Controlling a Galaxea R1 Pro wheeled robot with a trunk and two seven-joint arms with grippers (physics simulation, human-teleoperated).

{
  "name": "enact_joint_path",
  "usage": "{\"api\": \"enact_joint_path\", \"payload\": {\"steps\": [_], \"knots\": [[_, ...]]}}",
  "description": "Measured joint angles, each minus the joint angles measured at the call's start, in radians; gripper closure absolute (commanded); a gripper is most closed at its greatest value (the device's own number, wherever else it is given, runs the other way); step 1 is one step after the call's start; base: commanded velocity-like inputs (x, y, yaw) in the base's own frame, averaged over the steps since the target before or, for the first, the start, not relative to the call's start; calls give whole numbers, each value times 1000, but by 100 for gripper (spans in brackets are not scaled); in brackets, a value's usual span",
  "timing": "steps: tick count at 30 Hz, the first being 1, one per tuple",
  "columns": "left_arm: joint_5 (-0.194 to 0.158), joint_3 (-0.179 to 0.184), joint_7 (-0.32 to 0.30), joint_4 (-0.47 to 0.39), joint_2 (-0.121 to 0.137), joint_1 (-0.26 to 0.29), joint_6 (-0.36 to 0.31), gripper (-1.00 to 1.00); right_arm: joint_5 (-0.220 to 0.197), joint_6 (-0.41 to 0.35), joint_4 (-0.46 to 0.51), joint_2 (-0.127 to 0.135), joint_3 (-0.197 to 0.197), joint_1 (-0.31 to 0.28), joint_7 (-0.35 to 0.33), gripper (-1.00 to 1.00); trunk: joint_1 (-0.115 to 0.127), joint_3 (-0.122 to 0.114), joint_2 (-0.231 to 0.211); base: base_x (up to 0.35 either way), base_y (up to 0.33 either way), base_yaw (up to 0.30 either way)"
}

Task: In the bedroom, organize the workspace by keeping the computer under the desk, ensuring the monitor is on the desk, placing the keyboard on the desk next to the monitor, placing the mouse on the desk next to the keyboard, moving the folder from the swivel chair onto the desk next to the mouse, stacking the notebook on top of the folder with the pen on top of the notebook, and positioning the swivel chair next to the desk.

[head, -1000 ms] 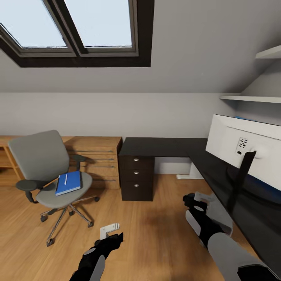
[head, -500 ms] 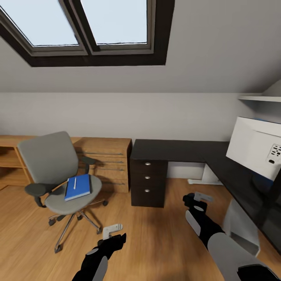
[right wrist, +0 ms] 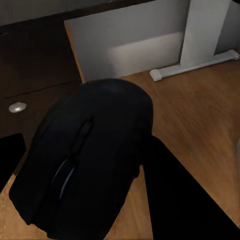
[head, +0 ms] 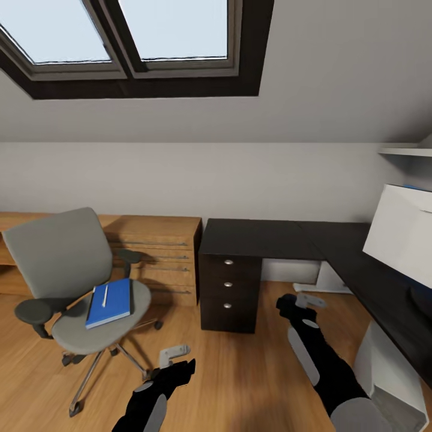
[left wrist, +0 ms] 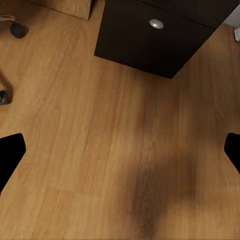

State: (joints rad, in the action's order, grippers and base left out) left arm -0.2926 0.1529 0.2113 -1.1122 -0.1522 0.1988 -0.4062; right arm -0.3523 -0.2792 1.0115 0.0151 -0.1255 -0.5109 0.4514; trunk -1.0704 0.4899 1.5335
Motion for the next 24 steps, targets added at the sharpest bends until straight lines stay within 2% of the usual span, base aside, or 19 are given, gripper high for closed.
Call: {"api": "enact_joint_path", "payload": {"steps": [3, 8, 17, 24], "knots": [[1, -1, -1, 0, 0, 0, 0, -100, 1, -45, 167, 1, 0, 90, 1, 100, 0, 0, 0, 311, 0, 0], [1, -1, -1, 0, 0, 0, 0, -100, 1, -80, 282, 2, -1, 152, 1, 100, 0, 0, 0, 321, 0, 0], [1, -2, -1, 0, -1, 0, 2, -100, 2, -89, 306, 2, -2, 166, -1, 100, 0, 0, 0, 327, 0, 0], [1, -2, -1, 0, -2, 0, 2, -100, 24, -87, 309, 1, -2, 172, -3, 100, 0, 0, 0, 327, -5, 0]]}}
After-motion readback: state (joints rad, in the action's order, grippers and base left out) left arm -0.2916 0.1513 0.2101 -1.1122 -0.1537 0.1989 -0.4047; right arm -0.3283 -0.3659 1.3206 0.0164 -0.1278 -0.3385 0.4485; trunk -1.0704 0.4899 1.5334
